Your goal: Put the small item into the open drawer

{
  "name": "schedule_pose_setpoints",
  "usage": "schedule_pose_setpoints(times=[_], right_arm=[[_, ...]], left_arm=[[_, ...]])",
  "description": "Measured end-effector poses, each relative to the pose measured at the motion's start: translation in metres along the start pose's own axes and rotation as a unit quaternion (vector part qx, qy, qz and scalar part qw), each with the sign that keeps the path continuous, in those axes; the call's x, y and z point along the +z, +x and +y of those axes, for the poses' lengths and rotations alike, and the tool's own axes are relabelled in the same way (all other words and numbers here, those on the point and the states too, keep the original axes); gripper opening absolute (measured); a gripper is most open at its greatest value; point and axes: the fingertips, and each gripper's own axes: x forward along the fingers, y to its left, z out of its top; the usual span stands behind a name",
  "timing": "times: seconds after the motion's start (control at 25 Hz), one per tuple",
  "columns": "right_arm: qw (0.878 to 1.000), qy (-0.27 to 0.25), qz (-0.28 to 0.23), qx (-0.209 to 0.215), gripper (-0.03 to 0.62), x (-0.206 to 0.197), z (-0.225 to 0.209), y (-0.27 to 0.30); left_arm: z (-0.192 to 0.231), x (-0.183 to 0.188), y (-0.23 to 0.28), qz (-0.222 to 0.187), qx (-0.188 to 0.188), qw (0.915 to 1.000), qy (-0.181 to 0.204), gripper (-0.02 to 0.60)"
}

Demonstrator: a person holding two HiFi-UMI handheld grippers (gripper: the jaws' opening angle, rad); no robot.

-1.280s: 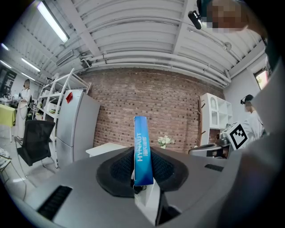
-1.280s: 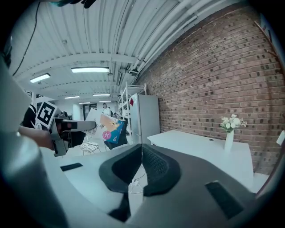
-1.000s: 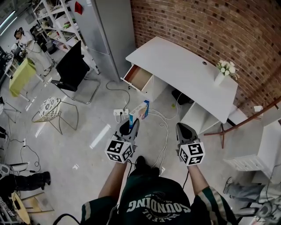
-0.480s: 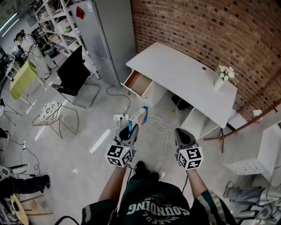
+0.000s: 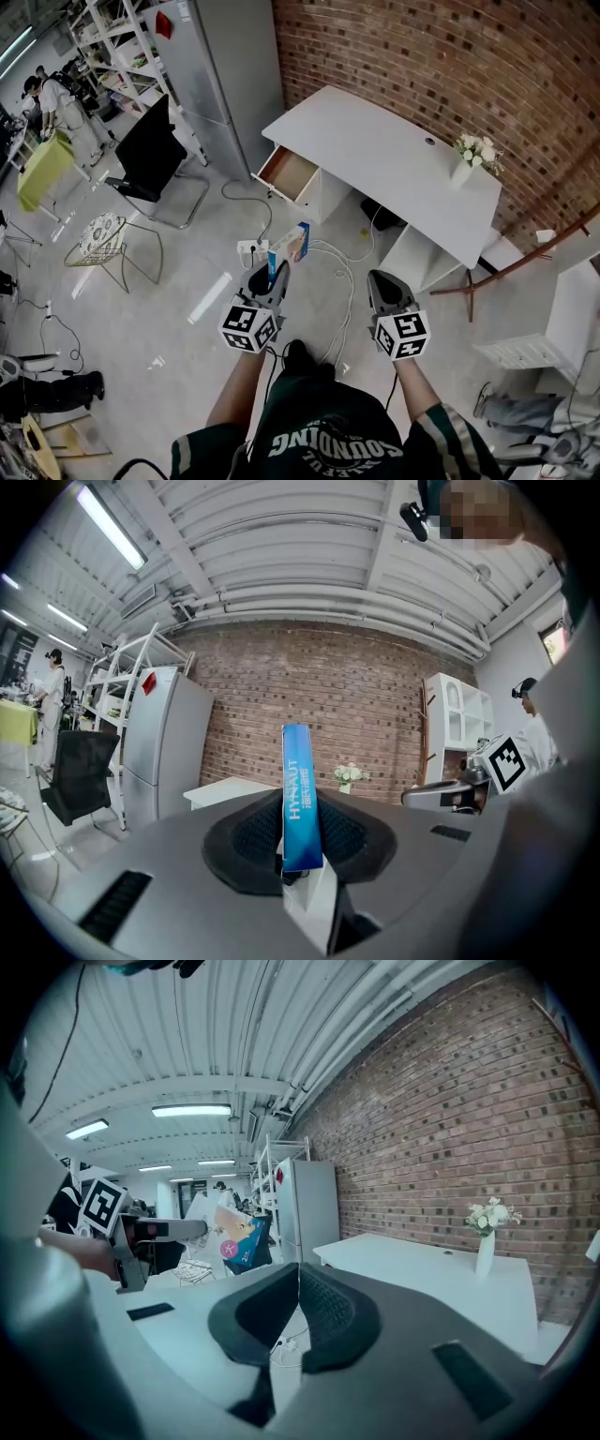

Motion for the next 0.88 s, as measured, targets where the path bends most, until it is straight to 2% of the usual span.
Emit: schedule_pose_setpoints(times=[0.2, 0.48, 0.88], right_arm=[[1.000, 0.000, 0.002, 0.006, 0.025, -0.003, 0.000, 0.001], [1.000, -0.002, 0.005, 0.020, 0.025, -0.002, 0.008, 0.013], [0.999, -0.008, 0.017, 0.035, 0.025, 0.001, 0.009, 0.062]], left_arm=[[-0.008, -0.005, 0.001, 0.005, -0.003, 1.0000, 0.002, 0.087], [0.003, -0.002, 0.000, 0.002, 0.009, 1.0000, 0.000, 0.087], [0.042, -0.004, 0.025, 0.004, 0.019, 0.9997, -0.012, 0.087]])
